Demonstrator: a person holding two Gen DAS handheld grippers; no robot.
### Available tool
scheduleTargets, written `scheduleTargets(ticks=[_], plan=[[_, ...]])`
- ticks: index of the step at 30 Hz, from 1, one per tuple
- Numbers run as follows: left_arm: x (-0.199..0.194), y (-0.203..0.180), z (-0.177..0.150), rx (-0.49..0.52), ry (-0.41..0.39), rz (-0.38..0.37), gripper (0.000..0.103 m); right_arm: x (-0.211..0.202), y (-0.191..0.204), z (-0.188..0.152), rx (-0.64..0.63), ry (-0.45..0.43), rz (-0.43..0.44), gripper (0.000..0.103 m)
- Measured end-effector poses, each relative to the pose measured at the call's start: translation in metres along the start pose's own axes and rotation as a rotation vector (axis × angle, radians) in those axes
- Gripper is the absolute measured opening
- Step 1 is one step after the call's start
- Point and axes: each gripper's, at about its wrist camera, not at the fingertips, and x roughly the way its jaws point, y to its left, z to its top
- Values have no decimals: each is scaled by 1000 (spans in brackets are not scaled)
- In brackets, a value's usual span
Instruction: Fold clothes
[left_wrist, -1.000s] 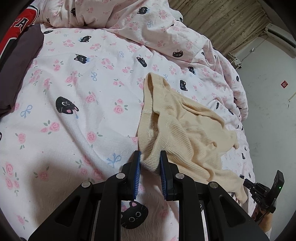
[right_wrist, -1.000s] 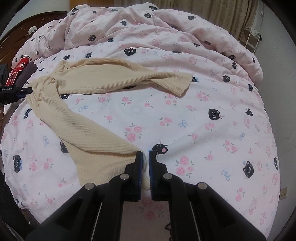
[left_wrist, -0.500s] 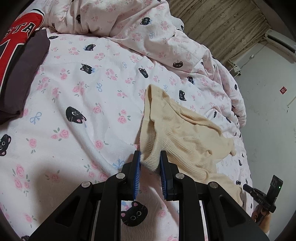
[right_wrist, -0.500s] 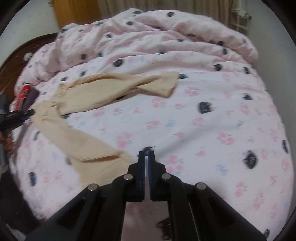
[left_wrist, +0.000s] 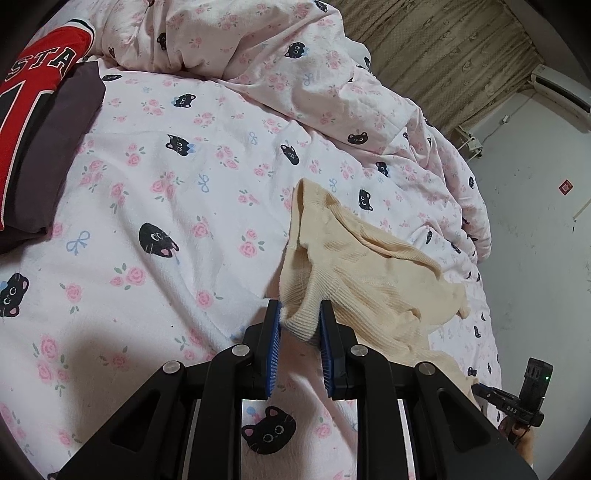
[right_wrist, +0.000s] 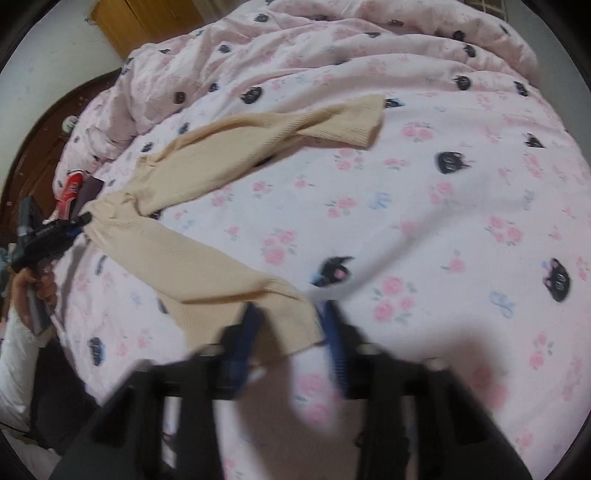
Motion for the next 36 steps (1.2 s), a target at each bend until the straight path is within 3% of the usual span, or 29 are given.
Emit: scheduleTargets(ticks=[4,14,17,20,24,36], plan=[[-1,-1,1,-4,-7,-8,17,-18,10,12,-26,-108,-47,5],[-10,-6,7,0,-49,-80,17,-97,35,43,-74,-545,-88,5],[-11,-5,5,6,-36,-78,17,-95,39,44,-96,-528,-124,5],[-12,-3,0,0,-4,-92,17,-79,35,33,-118,-393,-121,5],[-22,-4,-8,18,12,-103,17,-62,41,1,-240,-240,-150,5],[-45,2,-13,11,6,-94,17,-70,48,-48,-362,-174,-110,5]])
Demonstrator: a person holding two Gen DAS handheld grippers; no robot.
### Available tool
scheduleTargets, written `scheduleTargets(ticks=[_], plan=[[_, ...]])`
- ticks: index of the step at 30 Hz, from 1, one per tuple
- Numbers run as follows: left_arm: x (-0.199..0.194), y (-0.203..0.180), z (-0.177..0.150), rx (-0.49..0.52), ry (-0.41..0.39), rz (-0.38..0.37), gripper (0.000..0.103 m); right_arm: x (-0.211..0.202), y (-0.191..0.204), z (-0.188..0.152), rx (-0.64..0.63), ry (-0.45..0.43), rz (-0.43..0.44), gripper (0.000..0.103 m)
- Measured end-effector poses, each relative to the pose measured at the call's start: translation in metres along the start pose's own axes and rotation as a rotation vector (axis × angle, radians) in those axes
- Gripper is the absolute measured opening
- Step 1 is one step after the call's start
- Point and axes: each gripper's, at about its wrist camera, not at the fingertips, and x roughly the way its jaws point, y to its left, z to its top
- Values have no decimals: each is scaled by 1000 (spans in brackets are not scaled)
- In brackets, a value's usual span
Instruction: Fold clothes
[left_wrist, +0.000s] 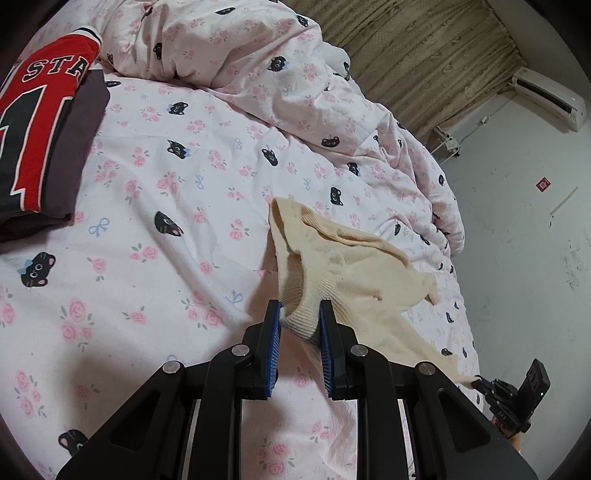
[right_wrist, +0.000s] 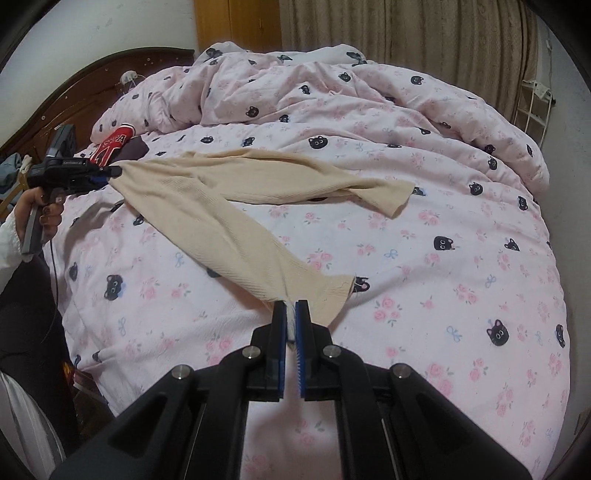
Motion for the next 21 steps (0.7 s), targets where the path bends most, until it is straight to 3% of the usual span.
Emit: scheduleTargets(ticks=[6,13,21], plan=[[-10,5,1,7,46,18,17,-13,-5,-11,4,3,43,5],[-12,11,-10,14,109,48,17,-2,5,-35,-40,139,130,5],[1,19,-16,14,157,101,17,16,17,-56,-91,263,118,7]])
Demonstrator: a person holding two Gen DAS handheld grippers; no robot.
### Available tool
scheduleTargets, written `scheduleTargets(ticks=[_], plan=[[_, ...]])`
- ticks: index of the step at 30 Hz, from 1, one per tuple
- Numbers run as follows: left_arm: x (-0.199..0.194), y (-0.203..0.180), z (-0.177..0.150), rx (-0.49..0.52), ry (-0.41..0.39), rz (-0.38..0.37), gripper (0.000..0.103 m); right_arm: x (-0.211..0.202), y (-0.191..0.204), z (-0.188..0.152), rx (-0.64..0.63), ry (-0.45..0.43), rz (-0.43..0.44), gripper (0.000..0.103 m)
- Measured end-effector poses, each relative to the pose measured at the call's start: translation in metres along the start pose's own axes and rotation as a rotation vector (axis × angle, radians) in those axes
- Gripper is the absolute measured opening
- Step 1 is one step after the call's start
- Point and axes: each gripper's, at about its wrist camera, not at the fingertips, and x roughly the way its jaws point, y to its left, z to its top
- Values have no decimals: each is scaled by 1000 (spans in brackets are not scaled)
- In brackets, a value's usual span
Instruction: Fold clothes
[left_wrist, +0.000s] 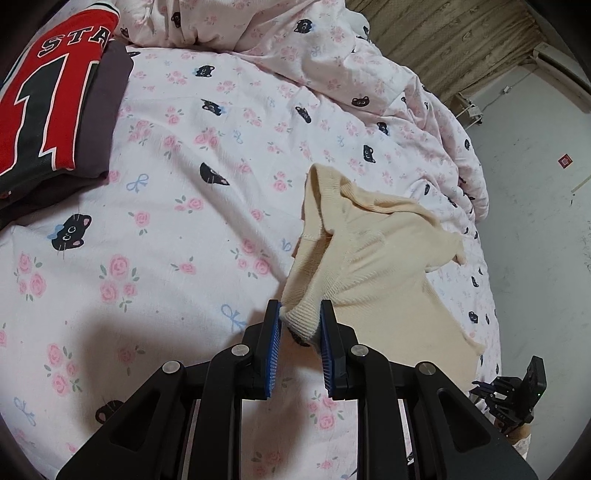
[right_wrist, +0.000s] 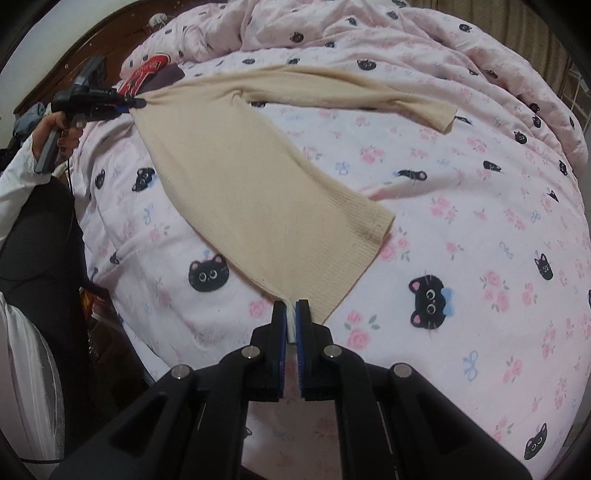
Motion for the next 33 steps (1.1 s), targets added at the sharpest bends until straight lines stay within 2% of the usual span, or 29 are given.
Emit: scheduleTargets(ticks=[3,4,5,7,10,14,21,22,25,33], plan=[[4,3,0,-5,6,7,17,-2,-4,-2,20,-1,31,17],[5,3,0,-6,9,9,17,-6,-6,-1,28,-19,40,25],[6,4,0,-6,11,11,17,-9,-8,0,37,-37,49,39],[8,4,-1,-4,16,14,17,-19,-17,2,76,-90,56,54],[10,3,-1,2,24,20,17,-33,-38,5,161,-165,75,54],[14,1,-3,8,38,33,17,-35,-59,15,242,-211,35,54],[17,2,-4,6,45,42,17,0,-71,41,274,-148,73,49],[17,2,-5,6,46,44,17,6,-72,43,279,-129,71,43],[19,2,-5,5,49,49,17,16,-72,45,287,-94,86,5],[21,4,-6,5,55,55,18,11,-80,43,320,-102,63,4]])
